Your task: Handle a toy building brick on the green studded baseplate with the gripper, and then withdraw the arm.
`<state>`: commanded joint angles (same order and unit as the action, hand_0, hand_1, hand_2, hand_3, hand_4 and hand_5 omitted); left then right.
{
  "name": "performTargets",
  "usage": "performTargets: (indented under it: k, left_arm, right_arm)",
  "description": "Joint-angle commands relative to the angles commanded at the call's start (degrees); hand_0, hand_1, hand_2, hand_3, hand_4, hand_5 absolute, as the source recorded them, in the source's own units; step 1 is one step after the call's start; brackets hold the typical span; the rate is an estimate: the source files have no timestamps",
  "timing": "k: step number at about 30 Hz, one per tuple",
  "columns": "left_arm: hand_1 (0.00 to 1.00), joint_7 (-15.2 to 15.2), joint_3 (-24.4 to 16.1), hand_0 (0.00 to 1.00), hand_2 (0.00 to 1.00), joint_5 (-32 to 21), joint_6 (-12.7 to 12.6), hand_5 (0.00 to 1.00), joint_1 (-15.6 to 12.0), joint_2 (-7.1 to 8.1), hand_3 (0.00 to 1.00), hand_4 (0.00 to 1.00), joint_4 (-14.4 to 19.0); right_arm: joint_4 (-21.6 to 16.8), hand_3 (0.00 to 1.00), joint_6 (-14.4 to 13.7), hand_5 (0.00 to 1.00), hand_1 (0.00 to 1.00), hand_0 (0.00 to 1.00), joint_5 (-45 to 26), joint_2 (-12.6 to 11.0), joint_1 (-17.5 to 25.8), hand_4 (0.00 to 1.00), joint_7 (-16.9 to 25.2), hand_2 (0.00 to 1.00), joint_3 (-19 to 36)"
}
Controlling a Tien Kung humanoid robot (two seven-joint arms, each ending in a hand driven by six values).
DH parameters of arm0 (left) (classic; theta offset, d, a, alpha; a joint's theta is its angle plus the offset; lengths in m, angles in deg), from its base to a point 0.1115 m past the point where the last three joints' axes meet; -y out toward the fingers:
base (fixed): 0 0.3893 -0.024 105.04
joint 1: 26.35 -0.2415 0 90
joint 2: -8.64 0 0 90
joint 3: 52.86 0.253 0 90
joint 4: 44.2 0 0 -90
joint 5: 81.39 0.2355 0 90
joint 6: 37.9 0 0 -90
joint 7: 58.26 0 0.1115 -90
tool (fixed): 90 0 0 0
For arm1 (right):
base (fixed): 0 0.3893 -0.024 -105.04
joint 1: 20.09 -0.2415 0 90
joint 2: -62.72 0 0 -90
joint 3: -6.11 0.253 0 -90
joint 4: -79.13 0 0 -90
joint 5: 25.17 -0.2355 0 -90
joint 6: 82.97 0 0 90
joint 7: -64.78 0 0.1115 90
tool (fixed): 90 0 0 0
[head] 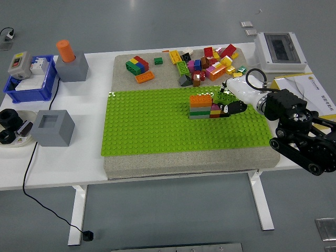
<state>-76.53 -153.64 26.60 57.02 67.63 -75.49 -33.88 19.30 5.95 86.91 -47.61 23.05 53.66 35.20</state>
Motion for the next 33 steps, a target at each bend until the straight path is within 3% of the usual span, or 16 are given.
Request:
performTargets:
  k: [11,33]
  left_arm:
    - [0.826,-0.01,-0.3,0.808,0.8,0.45,0.09,0.38,0.12,0.08,0.55,0.583,0.0]
    - [0.826,0.32,-0.35,0.807,0.798,0.69,0.18,0.378,0.38,0.32,0.551,0.583,0.0]
  right_arm:
    - [-0.21,0.515,0.14,0.379,0.813,0.815,0.93,-0.68,-1.06,0.61,0.39,0.812,-2.36]
    - [2.41,0.513,-0.03,0.378,0.807,0.818,4.37,1.34,-2.94,0.606,1.54,0.808,-4.86]
